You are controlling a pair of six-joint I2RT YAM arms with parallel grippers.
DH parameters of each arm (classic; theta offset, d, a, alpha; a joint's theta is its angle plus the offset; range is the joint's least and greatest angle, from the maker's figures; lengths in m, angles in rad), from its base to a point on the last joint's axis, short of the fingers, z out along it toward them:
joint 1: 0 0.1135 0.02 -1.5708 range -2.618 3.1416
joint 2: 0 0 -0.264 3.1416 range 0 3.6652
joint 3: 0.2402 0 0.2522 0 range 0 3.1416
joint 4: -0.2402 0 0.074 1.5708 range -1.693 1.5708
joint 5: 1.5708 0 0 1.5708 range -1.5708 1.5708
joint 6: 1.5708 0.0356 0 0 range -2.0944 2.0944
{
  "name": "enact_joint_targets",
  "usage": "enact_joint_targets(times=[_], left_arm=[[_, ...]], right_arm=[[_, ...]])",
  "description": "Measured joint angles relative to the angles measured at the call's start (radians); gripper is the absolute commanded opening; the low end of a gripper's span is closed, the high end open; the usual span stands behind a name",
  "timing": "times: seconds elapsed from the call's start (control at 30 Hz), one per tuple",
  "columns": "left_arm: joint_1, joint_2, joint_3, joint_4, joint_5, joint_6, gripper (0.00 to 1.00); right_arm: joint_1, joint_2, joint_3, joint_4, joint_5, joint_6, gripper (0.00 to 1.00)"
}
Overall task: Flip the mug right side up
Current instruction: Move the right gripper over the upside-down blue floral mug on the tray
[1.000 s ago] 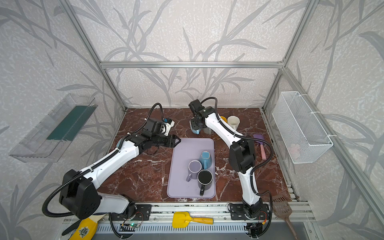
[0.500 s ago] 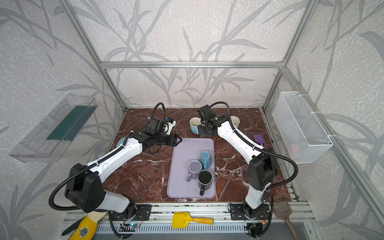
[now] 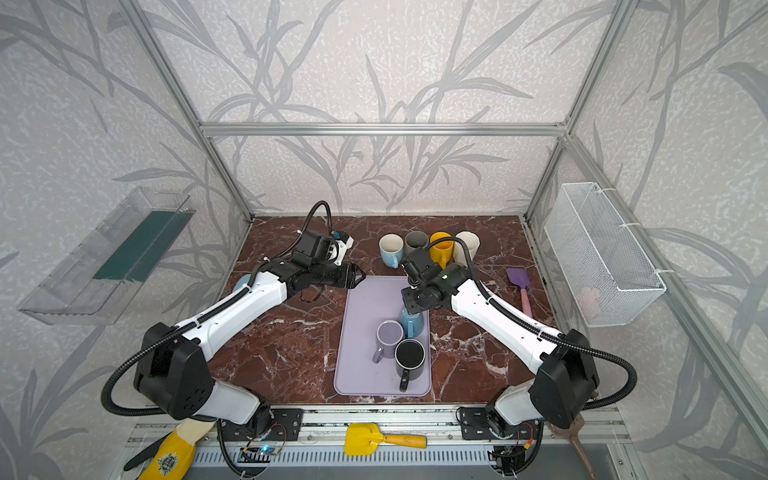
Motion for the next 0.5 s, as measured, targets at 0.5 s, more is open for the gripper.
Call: enact_joint_targets(times=[0.5], left_arm=[[0.0,0.0,0.002,-0.014,-0.011,0.0,0.64]], right_arm=[[0.096,-0.005,-0.099,0.0,0.001,0.123,0.38]])
